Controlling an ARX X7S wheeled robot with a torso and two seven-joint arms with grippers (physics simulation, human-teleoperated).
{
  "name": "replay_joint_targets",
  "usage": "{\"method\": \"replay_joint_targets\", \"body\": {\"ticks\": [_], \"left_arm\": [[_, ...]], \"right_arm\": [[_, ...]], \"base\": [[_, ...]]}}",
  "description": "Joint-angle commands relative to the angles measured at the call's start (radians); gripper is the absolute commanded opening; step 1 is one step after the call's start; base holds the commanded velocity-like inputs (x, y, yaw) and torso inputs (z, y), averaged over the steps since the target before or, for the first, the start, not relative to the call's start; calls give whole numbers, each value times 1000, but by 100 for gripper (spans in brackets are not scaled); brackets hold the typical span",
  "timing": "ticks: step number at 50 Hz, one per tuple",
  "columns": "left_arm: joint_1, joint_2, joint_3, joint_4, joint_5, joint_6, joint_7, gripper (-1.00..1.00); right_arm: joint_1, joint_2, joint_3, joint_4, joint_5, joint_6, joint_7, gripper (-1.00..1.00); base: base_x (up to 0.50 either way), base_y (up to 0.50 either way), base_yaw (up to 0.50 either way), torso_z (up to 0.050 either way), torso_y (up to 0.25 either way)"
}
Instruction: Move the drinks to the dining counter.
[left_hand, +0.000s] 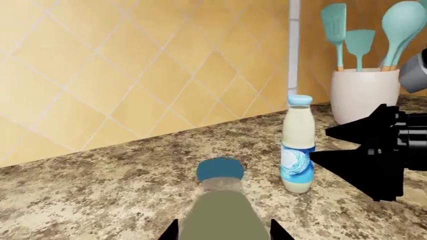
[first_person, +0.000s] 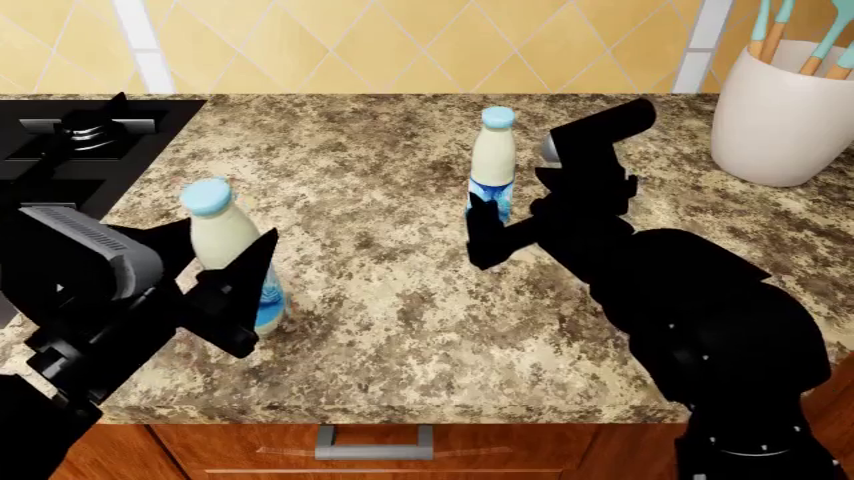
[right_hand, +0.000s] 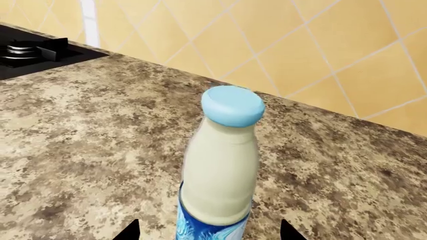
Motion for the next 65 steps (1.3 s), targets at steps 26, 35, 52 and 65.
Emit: {"method": "replay_joint_targets", "body": {"ticks": [26, 35, 52, 65], "left_arm": [[-94, 16, -171, 129, -163, -92, -144, -100], [-108, 17, -149, 119, -155, -86, -153, -100], [-89, 12, -155, 118, -151, -66, -156, -100], [-95, 6, -151, 110, -160, -63, -158, -100]], "right_arm": [[183, -87, -105, 529, -75, -261, -123, -100], [63, -40, -6, 123, 25, -133, -48, -100], [7, -11, 89, -287, 131, -41, 36, -100], [10, -11, 73, -272, 128, -59, 35, -100]], "base": [[0, 0, 0, 0, 0], [0, 0, 0, 0, 0], [0, 0, 0, 0, 1], [1, 500, 0, 0, 1]]}}
